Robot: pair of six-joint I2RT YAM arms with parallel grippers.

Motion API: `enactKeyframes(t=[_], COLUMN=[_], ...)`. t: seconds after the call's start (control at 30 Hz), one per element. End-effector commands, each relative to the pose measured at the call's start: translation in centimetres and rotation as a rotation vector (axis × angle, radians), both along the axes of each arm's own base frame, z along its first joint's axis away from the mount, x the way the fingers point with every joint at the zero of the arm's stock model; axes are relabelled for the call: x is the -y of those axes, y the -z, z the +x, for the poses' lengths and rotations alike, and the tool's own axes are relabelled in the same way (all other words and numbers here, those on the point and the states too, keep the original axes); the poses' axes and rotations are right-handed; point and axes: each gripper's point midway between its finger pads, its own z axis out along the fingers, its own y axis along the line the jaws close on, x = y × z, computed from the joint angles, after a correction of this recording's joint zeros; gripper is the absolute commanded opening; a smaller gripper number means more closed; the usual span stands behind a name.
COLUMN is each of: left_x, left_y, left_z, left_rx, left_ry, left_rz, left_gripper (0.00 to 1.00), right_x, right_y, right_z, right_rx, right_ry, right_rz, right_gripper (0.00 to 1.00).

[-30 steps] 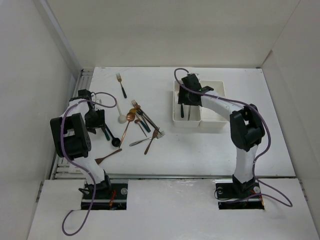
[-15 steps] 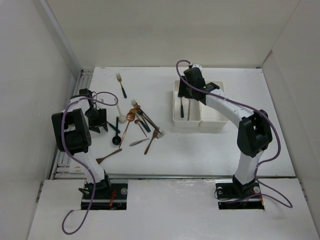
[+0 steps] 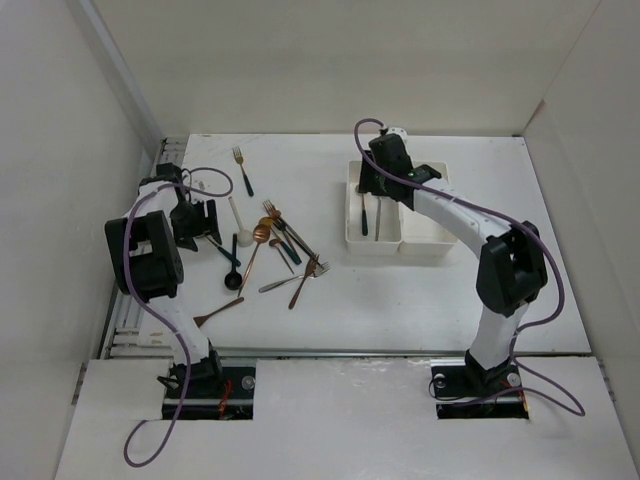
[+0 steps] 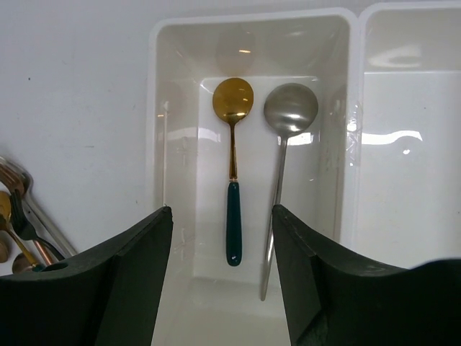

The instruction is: Sort the eating utensils into containers

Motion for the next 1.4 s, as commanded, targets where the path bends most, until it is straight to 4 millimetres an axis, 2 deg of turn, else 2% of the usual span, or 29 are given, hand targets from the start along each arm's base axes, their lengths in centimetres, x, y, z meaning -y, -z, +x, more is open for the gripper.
enactKeyframes(t=[0.0,0.17,0.27,0.37,0.4,0.43,0.57,0.7,0.73,0.83,0.97,1.0,1.13,1.17,1.23,1.27,1.3,1.37], left_x=[-0.2,-0.1,-0.1,-0.3,-1.0,-1.5,-1.3,-1.2,-1.4,-1.5,-1.2,-1.2,-1.7,-1.6,-1.8,-1.6,-1.3,-1.0], left_y=[0.7,0.8,2.1,3.3,3.5,3.3,2.5,2.6,3.0,3.0,3.0,3.3,2.4,2.1,-0.2,-1.1,-3.3,-6.9], left_z=[0.6,1.3,-0.1,-1.9,-2.5,-2.7,-3.3,-4.3,-4.7,-4.7,-4.3,-4.4,-2.8,-2.3,-0.8,0.0,1.6,3.8], left_rx=[-0.042,-0.024,-0.065,-0.115,-0.128,-0.125,-0.129,-0.167,-0.192,-0.189,-0.181,-0.193,-0.15,-0.136,-0.068,-0.044,0.014,0.116], left_ry=[-0.012,-0.001,0.011,0.039,0.016,0.005,0.039,0.081,0.082,0.083,0.084,0.085,0.04,0.04,0.011,0.014,0.021,0.033], left_rz=[0.031,0.088,0.093,0.111,0.107,0.116,0.107,0.102,0.109,0.099,0.08,0.077,0.051,0.044,0.0,-0.017,-0.043,-0.063], left_gripper=[0.65,0.66,0.66,0.6,0.58,0.54,0.5,0.4,0.35,0.27,0.1,0.0,0.0,0.0,0.0,0.0,0.0,0.0], right_x=[0.9,1.4,1.7,1.9,2.0,2.0,2.1,2.0,2.0,2.0,2.6,2.6,2.6,2.5,1.8,1.8,1.0,-1.4], right_y=[-2.7,-2.1,-1.7,-2.2,-2.0,-2.0,-2.1,-2.4,-2.4,-2.0,-2.0,-2.0,-2.5,-3.3,-3.8,-4.9,-5.1,-6.8], right_z=[-0.5,-1.2,-1.3,-1.3,-1.4,-1.4,-1.4,-1.2,-1.2,-1.2,-0.9,-0.9,-1.0,-1.1,-1.6,-1.5,-2.0,-2.5], right_rx=[0.058,0.044,0.039,0.05,0.042,0.042,0.045,0.053,0.053,0.045,0.048,0.048,0.056,0.076,0.091,0.122,0.13,0.179], right_ry=[0.022,0.034,0.042,0.049,0.049,0.049,0.056,0.056,0.056,0.056,0.072,0.072,0.067,0.05,0.018,0.01,-0.042,-0.133], right_rz=[-0.005,-0.012,-0.022,-0.023,-0.028,-0.028,-0.033,-0.028,-0.028,-0.033,-0.038,-0.038,-0.041,-0.057,-0.079,-0.076,-0.091,-0.049], right_gripper=[0.63,0.63,0.63,0.63,0.63,0.63,0.63,0.63,0.63,0.63,0.63,0.63,0.63,0.63,0.63,0.64,0.68,0.78])
